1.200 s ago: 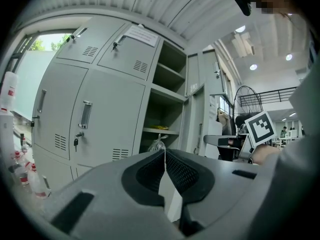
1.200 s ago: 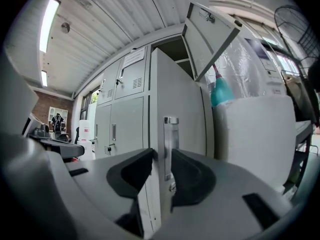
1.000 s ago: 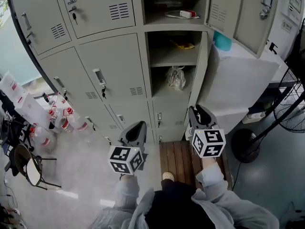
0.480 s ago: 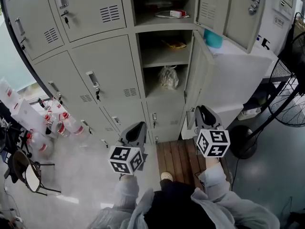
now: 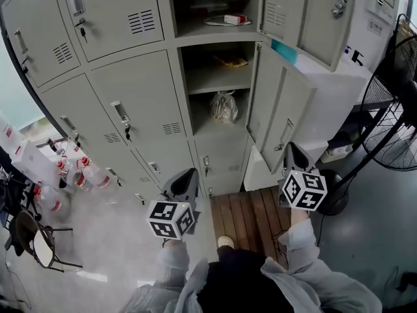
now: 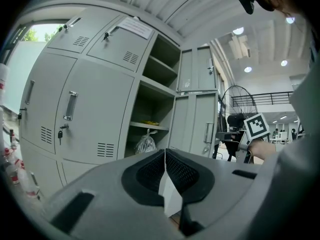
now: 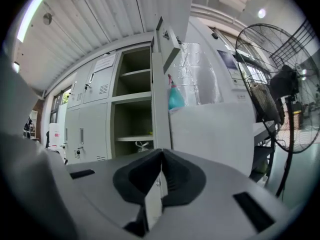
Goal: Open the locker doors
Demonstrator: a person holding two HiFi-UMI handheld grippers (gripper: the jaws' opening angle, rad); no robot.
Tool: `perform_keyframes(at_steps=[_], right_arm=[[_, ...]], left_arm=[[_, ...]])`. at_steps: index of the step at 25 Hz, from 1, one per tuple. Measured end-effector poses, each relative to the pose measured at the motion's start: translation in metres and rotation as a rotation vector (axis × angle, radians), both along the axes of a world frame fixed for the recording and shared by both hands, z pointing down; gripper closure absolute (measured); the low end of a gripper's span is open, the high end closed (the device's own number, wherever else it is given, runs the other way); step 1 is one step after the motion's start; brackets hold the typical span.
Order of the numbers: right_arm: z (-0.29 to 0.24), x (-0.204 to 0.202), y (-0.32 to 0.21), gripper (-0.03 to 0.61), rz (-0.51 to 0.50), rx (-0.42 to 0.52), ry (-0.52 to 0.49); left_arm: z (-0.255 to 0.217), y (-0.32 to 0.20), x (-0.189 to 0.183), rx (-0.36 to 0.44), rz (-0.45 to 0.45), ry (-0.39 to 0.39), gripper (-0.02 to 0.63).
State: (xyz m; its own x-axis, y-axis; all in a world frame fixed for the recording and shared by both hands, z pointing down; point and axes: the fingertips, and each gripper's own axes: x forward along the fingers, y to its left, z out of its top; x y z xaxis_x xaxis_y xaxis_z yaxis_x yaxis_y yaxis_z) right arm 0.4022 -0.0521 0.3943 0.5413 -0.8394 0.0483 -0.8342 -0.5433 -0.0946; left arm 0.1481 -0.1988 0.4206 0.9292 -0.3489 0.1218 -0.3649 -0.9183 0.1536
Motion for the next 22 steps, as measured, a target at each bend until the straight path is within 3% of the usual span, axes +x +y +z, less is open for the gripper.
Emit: perform_keyframes(at_steps=[9, 22], right_arm=[[0.001, 0.054, 0.019, 0.578, 0.078, 0.014, -0.028], [0.001, 0.057, 0.022, 0.578, 0.102, 0.019, -0.017]], left_arm=[[0.001, -0.002, 0.017, 0.003, 0.031, -0.011, 0.601], [0.005, -0.004, 0.023, -0.005, 0.037, -0.020, 0.602]])
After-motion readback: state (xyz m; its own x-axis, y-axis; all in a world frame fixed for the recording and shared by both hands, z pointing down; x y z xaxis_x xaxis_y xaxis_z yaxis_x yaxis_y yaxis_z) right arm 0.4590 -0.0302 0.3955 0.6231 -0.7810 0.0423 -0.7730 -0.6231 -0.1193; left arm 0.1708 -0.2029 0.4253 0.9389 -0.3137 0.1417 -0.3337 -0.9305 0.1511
